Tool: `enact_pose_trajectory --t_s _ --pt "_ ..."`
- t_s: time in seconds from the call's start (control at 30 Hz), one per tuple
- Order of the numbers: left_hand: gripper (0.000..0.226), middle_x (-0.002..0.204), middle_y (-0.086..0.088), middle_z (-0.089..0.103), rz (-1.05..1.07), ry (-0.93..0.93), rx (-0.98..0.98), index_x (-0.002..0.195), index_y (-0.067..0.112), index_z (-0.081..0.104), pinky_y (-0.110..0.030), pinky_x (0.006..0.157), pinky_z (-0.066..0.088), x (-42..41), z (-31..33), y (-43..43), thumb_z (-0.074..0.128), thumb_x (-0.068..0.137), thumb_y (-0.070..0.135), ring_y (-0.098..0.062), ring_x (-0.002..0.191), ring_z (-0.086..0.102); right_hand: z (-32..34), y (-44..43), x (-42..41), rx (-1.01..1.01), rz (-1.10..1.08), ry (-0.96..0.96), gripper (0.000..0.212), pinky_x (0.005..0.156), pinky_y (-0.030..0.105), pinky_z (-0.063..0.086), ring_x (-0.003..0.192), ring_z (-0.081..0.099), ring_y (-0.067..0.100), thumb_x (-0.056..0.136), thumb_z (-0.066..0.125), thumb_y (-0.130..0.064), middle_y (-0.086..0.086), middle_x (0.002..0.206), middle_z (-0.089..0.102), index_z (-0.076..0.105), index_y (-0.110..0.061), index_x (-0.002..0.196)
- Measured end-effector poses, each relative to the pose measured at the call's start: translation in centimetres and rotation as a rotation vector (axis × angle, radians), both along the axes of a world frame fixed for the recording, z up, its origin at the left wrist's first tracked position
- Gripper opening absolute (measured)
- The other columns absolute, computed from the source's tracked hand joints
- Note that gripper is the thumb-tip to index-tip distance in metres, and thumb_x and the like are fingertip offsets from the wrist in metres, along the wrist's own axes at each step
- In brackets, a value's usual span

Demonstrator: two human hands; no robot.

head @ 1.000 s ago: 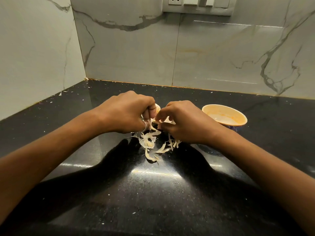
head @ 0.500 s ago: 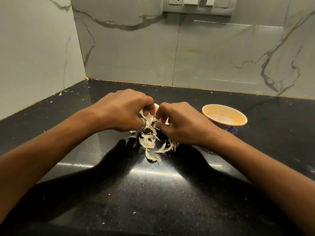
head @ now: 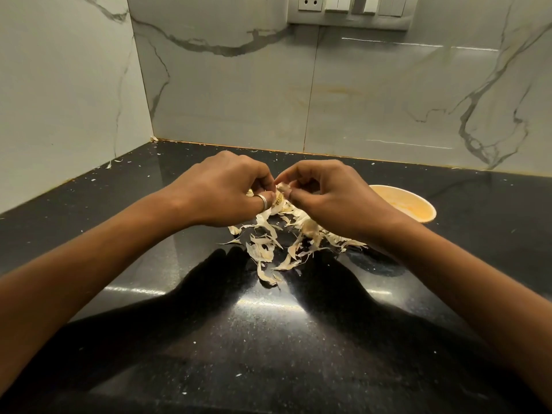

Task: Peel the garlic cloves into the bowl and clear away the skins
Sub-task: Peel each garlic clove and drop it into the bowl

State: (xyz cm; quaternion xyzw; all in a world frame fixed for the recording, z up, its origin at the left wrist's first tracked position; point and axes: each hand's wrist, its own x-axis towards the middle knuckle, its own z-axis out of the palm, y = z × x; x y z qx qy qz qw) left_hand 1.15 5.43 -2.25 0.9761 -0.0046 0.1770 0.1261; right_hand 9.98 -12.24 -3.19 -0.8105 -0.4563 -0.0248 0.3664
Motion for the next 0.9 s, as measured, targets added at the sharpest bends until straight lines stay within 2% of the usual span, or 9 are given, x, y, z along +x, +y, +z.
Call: enact_pose_trajectory --t_s 0.07,0.13,0.2,0.27,0.33,0.4,0.43,0.67,0.9 --pt "0.009 0.063 0.024 0.058 -0.043 -0.009 -0.089 0.1 0.025 0.072 -0.009 0.051 0.035 0.0 0.1 -0.3 0.068 0.094 0.03 0.014 0.057 0.053 0.0 0.0 0.0 0.054 0.016 0.107 0.012 0.085 0.045 0.059 0.09 0.069 0.021 0.098 0.067 -0.023 0.002 0.095 0.074 0.072 -0.02 0.108" --pt "0.009 0.073 0.016 0.066 -0.071 0.001 -0.187 0.1 0.025 0.074 -0.007 0.054 0.04 0.0 0.3 -0.5 0.069 0.094 0.027 0.011 0.064 0.058 0.1 -0.1 0.1 0.097 0.027 0.194 0.009 0.083 0.042 0.057 0.087 0.068 0.024 0.098 0.067 -0.018 0.008 0.097 0.074 0.071 -0.017 0.105" --pt "0.008 0.079 0.005 0.073 -0.083 0.031 -0.286 0.099 0.027 0.076 -0.023 0.065 0.053 0.1 0.3 -0.5 0.071 0.093 0.027 -0.003 0.071 0.064 0.3 -0.2 0.1 0.127 0.046 0.262 0.009 0.074 0.031 0.056 0.081 0.064 0.016 0.098 0.065 -0.013 0.011 0.099 0.073 0.07 -0.013 0.106" --pt "0.011 0.085 -0.002 0.076 -0.124 0.072 -0.415 0.102 0.025 0.077 -0.037 0.076 0.058 0.1 0.3 -0.6 0.072 0.091 0.026 -0.016 0.078 0.069 0.4 -0.4 0.2 0.15 0.056 0.32 0.011 0.069 0.02 0.055 0.08 0.066 0.01 0.099 0.064 -0.01 0.01 0.098 0.073 0.069 -0.009 0.108" --pt "0.017 0.088 0.0 0.078 -0.175 0.089 -0.559 0.107 0.019 0.075 -0.03 0.07 0.062 0.1 0.2 -0.8 0.073 0.09 0.021 -0.018 0.083 0.074 0.4 -0.4 0.3 0.177 0.06 0.36 0.012 0.068 0.017 0.054 0.078 0.067 0.007 0.098 0.064 -0.008 0.009 0.097 0.072 0.068 -0.008 0.11" --pt "0.02 0.082 0.003 0.078 -0.185 0.079 -0.625 0.11 0.015 0.073 -0.016 0.054 0.054 0.0 0.0 -1.1 0.072 0.09 0.017 -0.011 0.075 0.074 0.3 -0.5 0.4 0.202 0.064 0.38 0.014 0.069 0.017 0.054 0.076 0.068 0.008 0.098 0.064 -0.007 0.012 0.097 0.072 0.067 -0.01 0.111" --pt "0.021 0.081 0.003 0.077 -0.182 0.067 -0.638 0.11 0.015 0.073 -0.015 0.05 0.05 0.0 -0.1 -1.3 0.072 0.09 0.017 -0.011 0.074 0.074 0.3 -0.5 0.5 0.216 0.067 0.385 0.014 0.069 0.017 0.054 0.077 0.069 0.008 0.098 0.064 -0.007 0.012 0.097 0.073 0.067 -0.01 0.111" --pt "0.021 0.089 -0.003 0.078 -0.164 -0.027 -0.689 0.113 0.013 0.073 -0.022 0.057 0.056 0.3 -1.0 -1.2 0.07 0.092 0.011 -0.015 0.082 0.075 0.1 -0.5 0.5 0.265 0.093 0.346 0.015 0.081 0.028 0.062 0.091 0.075 0.022 0.098 0.063 -0.006 0.011 0.096 0.076 0.071 -0.01 0.11" --pt "0.016 0.083 -0.008 0.077 -0.151 -0.111 -0.756 0.107 0.012 0.075 -0.022 0.059 0.058 0.6 -1.9 -1.7 0.07 0.092 0.011 -0.02 0.079 0.076 -0.4 -0.4 0.9 0.237 0.062 0.129 0.016 0.079 0.031 0.062 0.083 0.074 0.018 0.1 0.061 -0.009 0.006 0.091 0.077 0.075 -0.012 0.106"
